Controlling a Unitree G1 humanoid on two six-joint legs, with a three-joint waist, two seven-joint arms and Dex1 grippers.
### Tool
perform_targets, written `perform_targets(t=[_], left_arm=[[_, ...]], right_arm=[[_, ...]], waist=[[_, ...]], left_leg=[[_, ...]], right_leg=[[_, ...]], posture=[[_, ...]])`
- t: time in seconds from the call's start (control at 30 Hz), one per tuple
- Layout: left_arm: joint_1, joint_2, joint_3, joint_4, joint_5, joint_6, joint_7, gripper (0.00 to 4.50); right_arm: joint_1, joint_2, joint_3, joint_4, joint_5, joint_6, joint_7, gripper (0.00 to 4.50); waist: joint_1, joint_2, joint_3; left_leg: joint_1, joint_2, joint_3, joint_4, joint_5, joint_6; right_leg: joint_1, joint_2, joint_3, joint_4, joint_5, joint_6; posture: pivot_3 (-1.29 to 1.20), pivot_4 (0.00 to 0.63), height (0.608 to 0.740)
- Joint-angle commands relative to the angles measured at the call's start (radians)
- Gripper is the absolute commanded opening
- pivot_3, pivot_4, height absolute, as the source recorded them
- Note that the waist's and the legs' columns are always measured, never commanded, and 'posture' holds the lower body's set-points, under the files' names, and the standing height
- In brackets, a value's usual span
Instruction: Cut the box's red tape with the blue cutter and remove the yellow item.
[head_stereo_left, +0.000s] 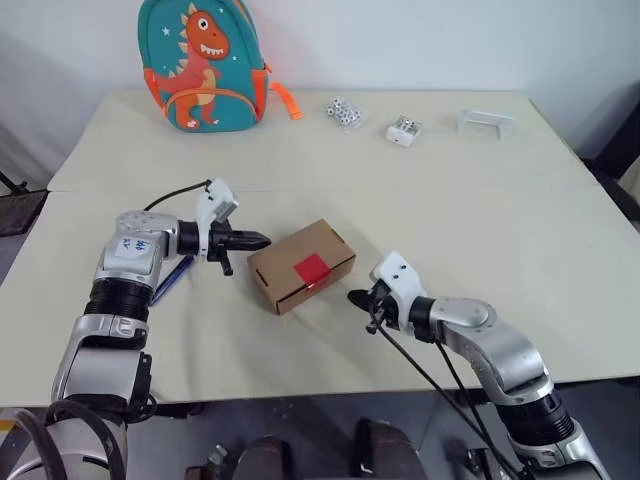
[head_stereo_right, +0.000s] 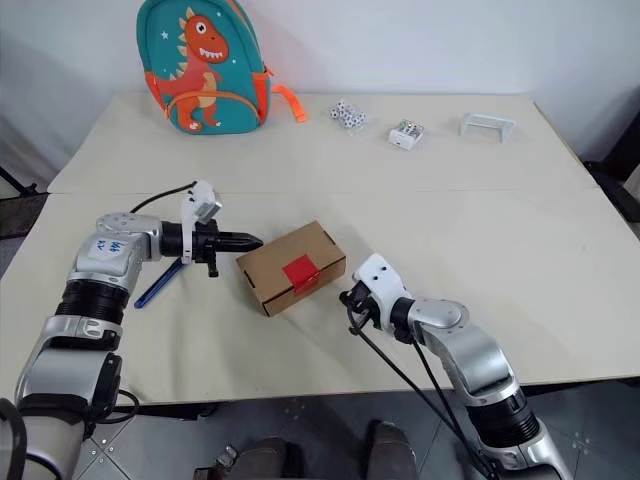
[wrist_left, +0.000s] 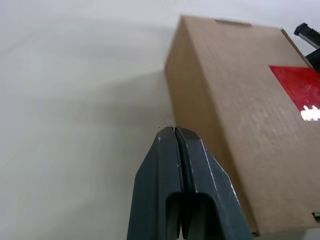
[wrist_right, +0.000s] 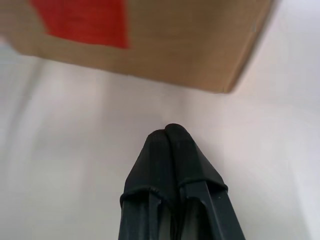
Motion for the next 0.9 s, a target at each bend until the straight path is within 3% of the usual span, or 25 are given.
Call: perform_targets(t=[0.03, 0.2, 0.43, 0.6, 0.77, 0.9], left_arm=[[0.02, 0.016, -0.005, -0.072, -0.02, 0.032, -0.027, 0.02], [0.094, 0.034, -0.002, -0.206, -0.059, 0.137, -0.04, 0.02], [0.263, 0.07, 0.039, -0.545, -0.168, 0.377, 0.031, 0.02], [0.335, 0.066, 0.056, -0.69, -0.234, 0.478, 0.09, 0.02], [0.45, -0.031, 0.08, -0.869, -0.317, 0.565, 0.231, 0.02], [0.494, -0.136, 0.087, -0.914, -0.329, 0.589, 0.37, 0.02]], right_arm=[[-0.019, 0.032, -0.005, -0.039, 0.032, 0.052, -0.025, 0.0], [-0.054, 0.074, -0.008, 0.014, -0.001, 0.029, -0.081, 0.0], [-0.118, 0.025, -0.037, 0.045, -0.013, 0.004, -0.068, 0.0], [-0.123, -0.006, -0.034, 0.046, -0.005, 0.002, -0.041, 0.0], [-0.178, -0.031, -0.008, 0.162, -0.04, -0.105, 0.015, 0.0], [-0.254, -0.025, 0.026, 0.34, -0.092, -0.327, 0.09, 0.0]], waist=[[-0.002, 0.0, 0.0], [-0.001, 0.0, 0.0], [0.001, 0.001, 0.0], [0.001, 0.001, 0.0], [0.0, 0.001, 0.0], [0.0, 0.001, 0.0]], left_leg=[[0.0, 0.0, 0.0, 0.0, 0.0, 0.0], [-0.001, 0.0, 0.0, 0.001, 0.0, 0.0], [-0.002, 0.0, -0.001, 0.001, 0.0, 0.0], [-0.004, 0.0, -0.002, 0.002, 0.0, 0.0], [-0.007, 0.0, -0.004, 0.006, 0.0, 0.0], [-0.007, 0.0, -0.005, 0.006, 0.0, 0.0]], right_leg=[[-0.001, 0.0, 0.0, 0.0, 0.0, 0.0], [-0.002, 0.0, 0.0, 0.001, 0.0, 0.0], [-0.002, 0.0, 0.001, 0.002, 0.0, 0.0], [-0.003, 0.0, 0.0, 0.002, 0.0, 0.0], [-0.003, 0.0, 0.001, 0.001, 0.0, 0.0], [-0.003, 0.0, 0.0, 0.002, 0.0, 0.0]], posture=[[0.0, 0.15, 0.74], [0.0, 0.15, 0.74], [0.0, 0.15, 0.74], [0.0, 0.15, 0.74], [0.0, 0.15, 0.74], [0.0, 0.15, 0.74]])
